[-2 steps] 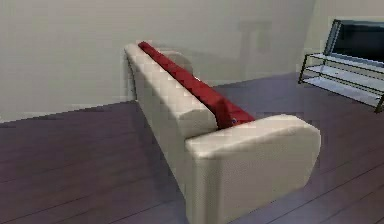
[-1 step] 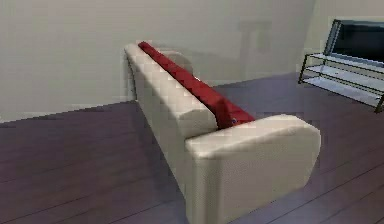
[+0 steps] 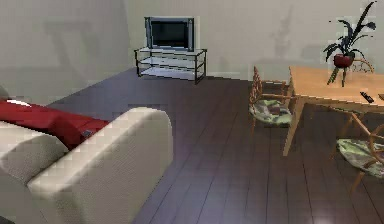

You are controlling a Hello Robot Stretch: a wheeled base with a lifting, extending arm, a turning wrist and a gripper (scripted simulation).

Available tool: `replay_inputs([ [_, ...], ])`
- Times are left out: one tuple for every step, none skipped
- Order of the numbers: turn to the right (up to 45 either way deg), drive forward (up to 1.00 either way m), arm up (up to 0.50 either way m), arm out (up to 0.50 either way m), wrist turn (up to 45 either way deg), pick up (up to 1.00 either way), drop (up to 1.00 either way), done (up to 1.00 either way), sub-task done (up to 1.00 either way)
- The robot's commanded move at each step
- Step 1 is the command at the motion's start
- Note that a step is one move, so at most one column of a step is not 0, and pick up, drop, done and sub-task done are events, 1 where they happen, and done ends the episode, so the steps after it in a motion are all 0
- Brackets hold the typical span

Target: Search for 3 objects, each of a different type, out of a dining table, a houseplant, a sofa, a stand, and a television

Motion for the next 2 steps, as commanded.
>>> replay_inputs([
  [18.0, 0.0, 0.0, 0.0, 0.0, 0.0, 0.0, 0.0, 0.0],
  [3.0, 0.0, 0.0, 0.0, 0.0, 0.0, 0.0, 0.0, 0.0],
])
